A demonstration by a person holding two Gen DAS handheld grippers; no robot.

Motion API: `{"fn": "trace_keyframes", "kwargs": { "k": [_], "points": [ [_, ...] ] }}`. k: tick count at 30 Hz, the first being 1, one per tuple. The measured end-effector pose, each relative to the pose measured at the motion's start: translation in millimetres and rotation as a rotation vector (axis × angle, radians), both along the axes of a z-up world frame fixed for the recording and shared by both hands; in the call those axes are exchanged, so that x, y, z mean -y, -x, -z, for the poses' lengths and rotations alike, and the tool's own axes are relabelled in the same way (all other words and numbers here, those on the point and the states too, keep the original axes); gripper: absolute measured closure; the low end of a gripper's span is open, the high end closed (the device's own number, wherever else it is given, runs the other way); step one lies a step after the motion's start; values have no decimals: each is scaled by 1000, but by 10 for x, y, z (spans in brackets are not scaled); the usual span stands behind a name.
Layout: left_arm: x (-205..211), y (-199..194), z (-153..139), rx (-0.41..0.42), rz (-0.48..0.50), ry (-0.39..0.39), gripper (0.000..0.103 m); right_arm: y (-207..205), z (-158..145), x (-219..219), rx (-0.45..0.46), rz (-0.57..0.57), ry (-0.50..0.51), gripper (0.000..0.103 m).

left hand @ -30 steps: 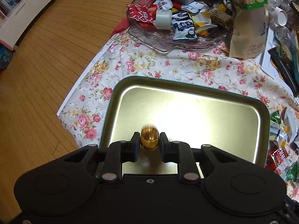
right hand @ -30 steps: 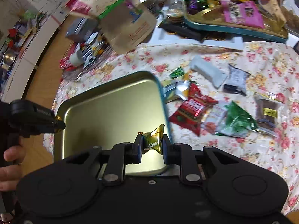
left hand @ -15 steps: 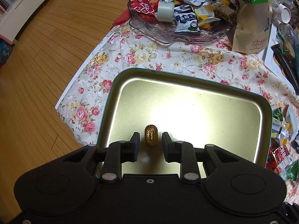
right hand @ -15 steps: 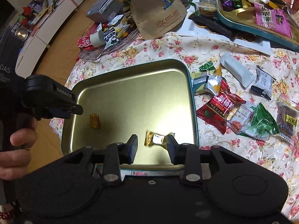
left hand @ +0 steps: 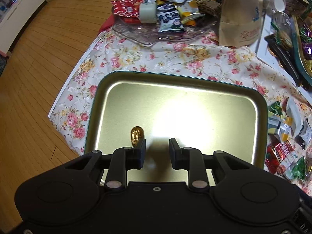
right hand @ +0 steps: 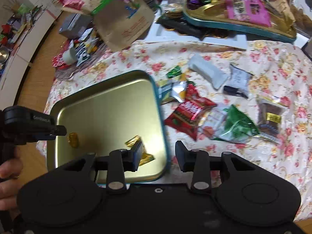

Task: Organize snacks
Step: 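Open the right tool to drop the gold-foil candy into the tray, then grasp the clear walnut packet with the right tool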

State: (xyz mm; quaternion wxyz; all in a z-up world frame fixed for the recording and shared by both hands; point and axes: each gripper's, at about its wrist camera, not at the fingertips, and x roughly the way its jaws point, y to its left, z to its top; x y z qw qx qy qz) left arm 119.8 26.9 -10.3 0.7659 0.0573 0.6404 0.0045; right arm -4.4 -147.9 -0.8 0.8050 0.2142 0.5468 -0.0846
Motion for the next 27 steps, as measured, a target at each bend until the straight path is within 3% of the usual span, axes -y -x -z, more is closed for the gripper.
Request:
{"fn": "trace_keyframes", "kwargs": {
  "k": [10,16,23,27],
  "points": [
    [467,190,-108,29,97,11,67,280,-68,778,33,190,-15,64],
    [810,359,-120,46,194,18,67,525,-129,1228,74,318,41,66],
    [1106,529,-62,33,268,11,67,636,-94,1434,103,336,110,77],
    [1215,597,-72,27,292,17,67,634,-6,1553,102,368,76,77]
  ]
}}
